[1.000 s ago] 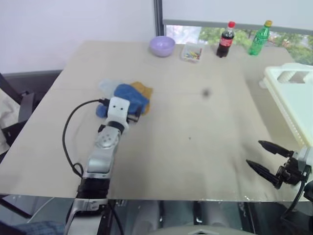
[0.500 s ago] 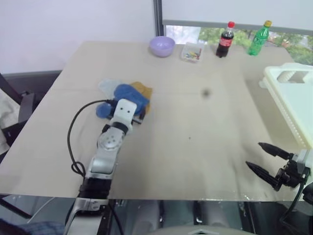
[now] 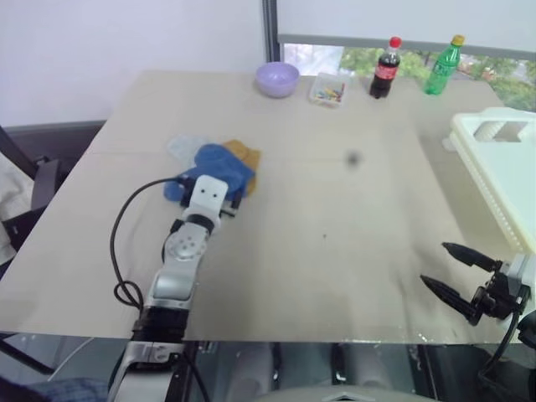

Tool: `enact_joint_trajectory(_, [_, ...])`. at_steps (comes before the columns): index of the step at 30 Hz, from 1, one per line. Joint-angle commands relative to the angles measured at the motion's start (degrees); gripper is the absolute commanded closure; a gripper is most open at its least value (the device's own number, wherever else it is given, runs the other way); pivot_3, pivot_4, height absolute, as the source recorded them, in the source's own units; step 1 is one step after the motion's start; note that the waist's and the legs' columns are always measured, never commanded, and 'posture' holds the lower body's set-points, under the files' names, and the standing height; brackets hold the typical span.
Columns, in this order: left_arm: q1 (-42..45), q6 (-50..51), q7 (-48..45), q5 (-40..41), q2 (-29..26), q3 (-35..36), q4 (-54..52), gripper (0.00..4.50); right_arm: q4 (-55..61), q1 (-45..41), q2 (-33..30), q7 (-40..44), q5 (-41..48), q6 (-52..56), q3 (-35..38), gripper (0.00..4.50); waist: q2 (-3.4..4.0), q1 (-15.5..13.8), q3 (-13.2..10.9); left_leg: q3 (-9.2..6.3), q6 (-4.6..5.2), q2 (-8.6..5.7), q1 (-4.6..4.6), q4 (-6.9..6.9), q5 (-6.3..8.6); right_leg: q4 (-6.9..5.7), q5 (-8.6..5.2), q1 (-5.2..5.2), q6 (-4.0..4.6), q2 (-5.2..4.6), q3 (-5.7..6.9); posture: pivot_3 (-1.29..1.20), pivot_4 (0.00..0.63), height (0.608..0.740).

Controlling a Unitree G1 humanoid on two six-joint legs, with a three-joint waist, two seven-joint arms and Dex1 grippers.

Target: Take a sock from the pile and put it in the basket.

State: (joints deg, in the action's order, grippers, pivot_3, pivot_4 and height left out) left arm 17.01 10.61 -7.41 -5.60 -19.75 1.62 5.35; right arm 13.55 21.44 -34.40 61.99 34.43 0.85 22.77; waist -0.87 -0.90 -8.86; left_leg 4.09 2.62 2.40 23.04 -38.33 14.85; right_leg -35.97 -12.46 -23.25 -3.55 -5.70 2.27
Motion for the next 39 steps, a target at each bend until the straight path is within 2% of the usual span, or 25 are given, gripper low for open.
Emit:
enact_joint_trajectory(1, [0.9,1.1,1.5,-0.5,0.4,1.1,-0.3,0.26,0.2,-0.3,0.3,0.1,0.1,-1.4,0.5,0.04,0.00,0.0,0.0,0.00,0.00,0.00,0.00,0.00,0.00,0.00,0.00,0.00,0.00,0.00,0.00,0.00,0.150,0.729])
enact_joint_trajectory(4, [0.6,0.3,2.0,-0.7,0.5,1.1,-0.7,0.88,-0.2,-0.4,0.5,0.4,-0.6,-2.0,0.2,0.00,0.00,0.0,0.0,0.01,0.00,0.00,0.00,-0.01,0.00,0.00,0.00,0.00,-0.01,0.00,0.00,0.00,0.150,0.729])
enact_joint_trajectory(5, [0.4,0.3,2.0,-0.6,0.5,1.1,-0.9,1.51,-0.2,-0.4,0.6,0.4,-0.7,-2.0,0.2,0.00,0.00,0.0,0.0,0.01,0.00,0.00,0.00,-0.01,0.00,0.00,0.00,0.00,-0.01,0.00,0.00,0.00,0.150,0.729])
enact_joint_trajectory(7, [0.0,-0.4,2.0,-0.4,0.7,1.0,-1.5,2.24,-0.3,-0.3,0.7,0.4,-0.7,-2.2,0.1,0.00,0.00,0.0,0.0,0.01,0.00,0.00,0.00,-0.01,0.00,0.00,0.00,0.00,0.00,0.00,0.00,0.00,0.150,0.729])
enact_joint_trajectory(8, [-0.2,-0.8,1.9,-0.2,0.7,1.0,-1.8,2.83,-0.3,-0.2,0.8,0.3,-0.8,-2.4,0.0,0.00,0.00,0.0,0.0,0.01,0.00,0.00,0.00,-0.01,0.00,0.00,0.00,0.00,0.00,0.00,0.00,0.00,0.150,0.729])
enact_joint_trajectory(10, [-0.5,-1.2,1.7,-0.1,0.7,1.0,-2.2,3.74,-0.4,-0.1,1.0,0.3,-1.0,-2.6,0.0,0.00,0.00,0.0,0.0,0.01,0.00,0.00,0.00,-0.01,0.00,0.00,0.00,0.00,0.00,0.00,0.00,0.00,0.150,0.729])
enact_joint_trajectory(12, [-0.5,-2.0,1.8,-0.5,0.5,0.8,-2.2,4.41,-0.5,-0.1,1.1,0.3,-1.1,-2.7,0.0,0.00,0.00,0.0,0.0,0.02,0.00,-0.01,0.01,-0.01,0.00,0.00,0.00,0.00,-0.01,-0.01,0.00,0.00,0.150,0.729])
enact_joint_trajectory(30, [0.0,-9.5,-0.4,0.2,0.1,1.0,-3.4,4.41,-1.1,-0.2,1.9,0.2,-2.0,-3.6,-0.3,0.00,0.00,0.0,0.0,0.01,0.00,-0.01,0.01,-0.02,0.00,-0.01,0.01,0.00,-0.01,-0.02,0.00,0.00,0.150,0.729])
enact_joint_trajectory(33, [-0.1,-7.3,-2.3,1.6,0.2,0.8,-3.9,3.59,-1.3,-0.4,1.9,0.1,-2.1,-3.7,-0.3,0.00,0.00,0.0,0.0,0.02,0.00,-0.02,0.01,-0.02,0.00,-0.01,0.02,0.00,-0.01,-0.02,0.00,0.00,0.150,0.729])
enact_joint_trajectory(36, [-0.1,-8.4,-1.5,0.8,0.6,0.9,-3.5,2.35,-1.4,-0.3,2.0,0.0,-2.2,-3.9,-0.2,0.00,0.00,0.0,0.0,0.02,0.00,-0.02,0.01,-0.02,0.00,-0.01,0.01,0.00,-0.01,-0.02,0.00,0.00,0.150,0.729])
enact_joint_trajectory(39, [0.1,-8.8,-1.1,0.4,0.6,0.8,-2.3,2.35,-1.6,-0.1,2.1,0.0,-2.4,-4.1,-0.1,0.00,0.00,0.0,0.0,0.02,0.00,-0.02,0.00,-0.02,0.00,-0.01,0.02,0.00,-0.02,-0.02,0.00,0.00,0.150,0.729])
